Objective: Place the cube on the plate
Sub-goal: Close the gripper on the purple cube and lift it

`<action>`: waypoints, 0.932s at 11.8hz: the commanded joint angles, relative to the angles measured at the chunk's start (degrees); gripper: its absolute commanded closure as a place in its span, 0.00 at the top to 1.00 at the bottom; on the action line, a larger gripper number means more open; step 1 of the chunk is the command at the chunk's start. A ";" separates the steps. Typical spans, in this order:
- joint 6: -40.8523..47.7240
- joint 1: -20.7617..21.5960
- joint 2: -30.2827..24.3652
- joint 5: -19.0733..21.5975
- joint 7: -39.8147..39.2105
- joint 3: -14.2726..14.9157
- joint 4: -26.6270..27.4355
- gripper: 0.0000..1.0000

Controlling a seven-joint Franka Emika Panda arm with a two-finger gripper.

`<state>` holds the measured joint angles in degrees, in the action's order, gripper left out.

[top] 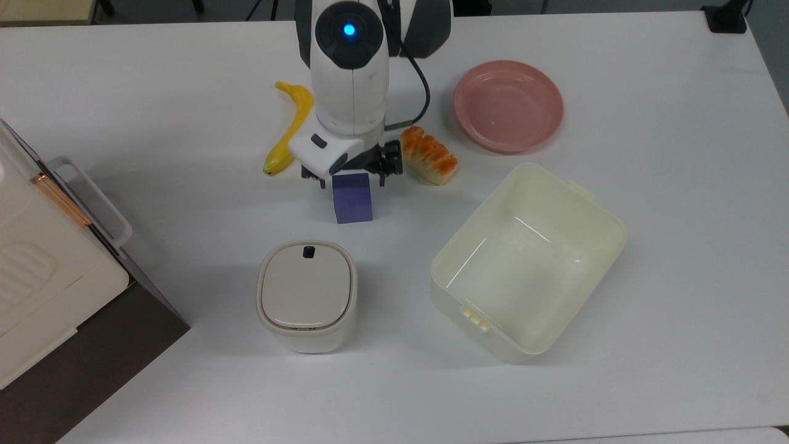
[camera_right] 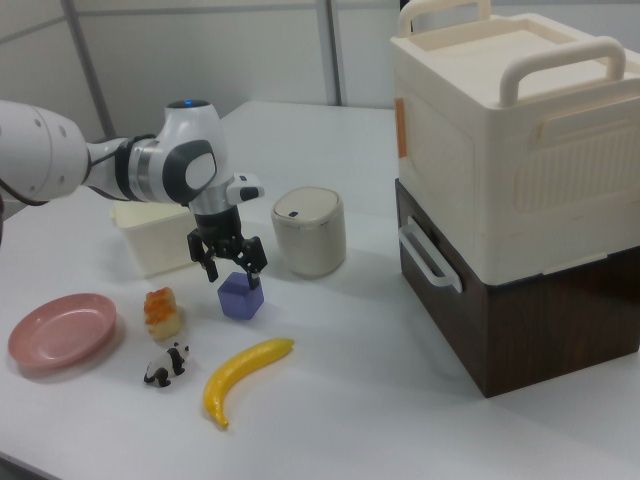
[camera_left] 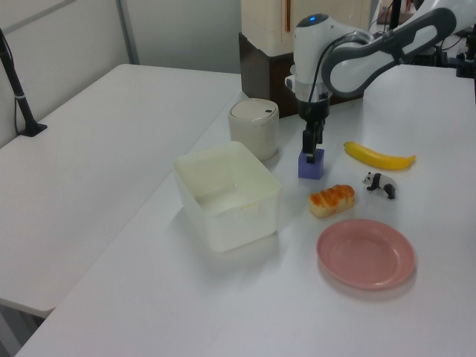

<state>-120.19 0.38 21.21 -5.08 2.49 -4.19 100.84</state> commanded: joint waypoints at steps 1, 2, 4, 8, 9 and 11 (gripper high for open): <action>-2.32 0.14 1.72 0.16 1.64 -0.20 -0.03 1.00; -3.02 0.23 2.25 0.16 1.82 -0.20 -0.03 0.96; -3.03 0.23 2.52 0.16 1.73 -0.29 -0.03 0.45; 0.64 -0.12 -1.77 -0.01 0.16 -0.29 0.41 0.19; 1.71 0.05 -3.18 0.07 -1.07 -0.29 0.76 0.19; 2.51 2.15 -7.30 0.07 -1.17 -0.55 3.99 0.20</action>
<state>-119.50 0.37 19.74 -5.09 2.37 -4.48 100.42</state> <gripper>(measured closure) 0.423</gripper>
